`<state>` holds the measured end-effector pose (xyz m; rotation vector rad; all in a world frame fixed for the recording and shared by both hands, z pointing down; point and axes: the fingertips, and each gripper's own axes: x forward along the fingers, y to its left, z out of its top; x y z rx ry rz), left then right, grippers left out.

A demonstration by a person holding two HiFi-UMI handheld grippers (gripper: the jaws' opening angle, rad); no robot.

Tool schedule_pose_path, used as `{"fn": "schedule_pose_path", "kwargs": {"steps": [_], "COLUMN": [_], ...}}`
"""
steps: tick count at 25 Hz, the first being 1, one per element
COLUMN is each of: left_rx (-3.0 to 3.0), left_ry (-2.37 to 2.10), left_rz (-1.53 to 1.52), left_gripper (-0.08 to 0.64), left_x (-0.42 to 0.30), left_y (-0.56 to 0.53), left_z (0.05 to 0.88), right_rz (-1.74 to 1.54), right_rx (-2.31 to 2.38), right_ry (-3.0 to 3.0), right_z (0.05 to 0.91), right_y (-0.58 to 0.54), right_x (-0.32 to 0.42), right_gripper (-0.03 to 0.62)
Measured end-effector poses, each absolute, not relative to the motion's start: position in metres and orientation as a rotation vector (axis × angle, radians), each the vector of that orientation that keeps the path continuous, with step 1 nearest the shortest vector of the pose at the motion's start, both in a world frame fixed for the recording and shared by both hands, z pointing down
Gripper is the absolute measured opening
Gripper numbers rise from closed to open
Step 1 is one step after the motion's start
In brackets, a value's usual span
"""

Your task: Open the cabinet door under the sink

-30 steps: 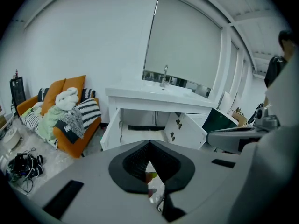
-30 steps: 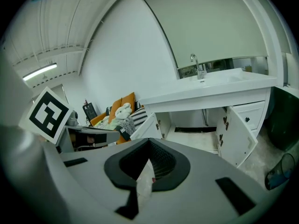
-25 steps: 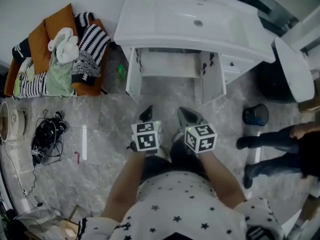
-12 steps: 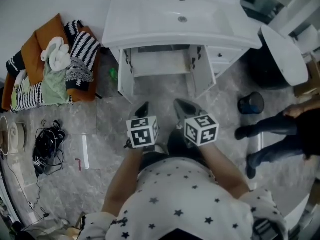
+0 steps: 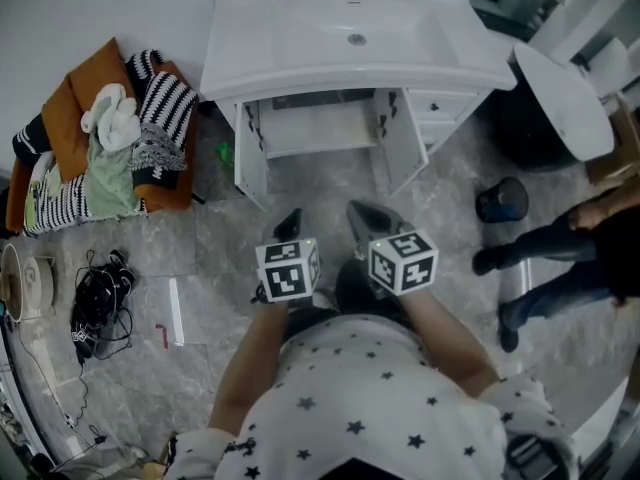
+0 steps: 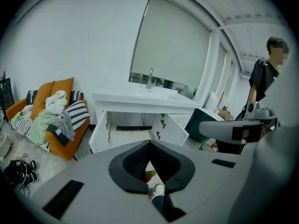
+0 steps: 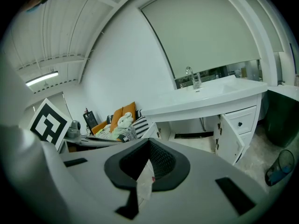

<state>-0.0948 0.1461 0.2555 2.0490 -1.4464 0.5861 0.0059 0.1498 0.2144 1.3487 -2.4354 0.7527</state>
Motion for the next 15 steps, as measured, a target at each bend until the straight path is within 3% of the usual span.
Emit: {"fn": "schedule_pose_path", "kwargs": {"steps": [15], "left_rx": [2.045], "left_ry": [-1.422], "left_rz": [0.542], "left_gripper": [0.005], "left_x": [-0.092], "left_y": [0.155], "left_z": [0.252], "right_rz": [0.721], "right_rx": [1.350], "right_ry": [-2.447], "right_z": [0.203], "right_y": [0.156], "right_x": [0.002], "right_gripper": [0.006]}}
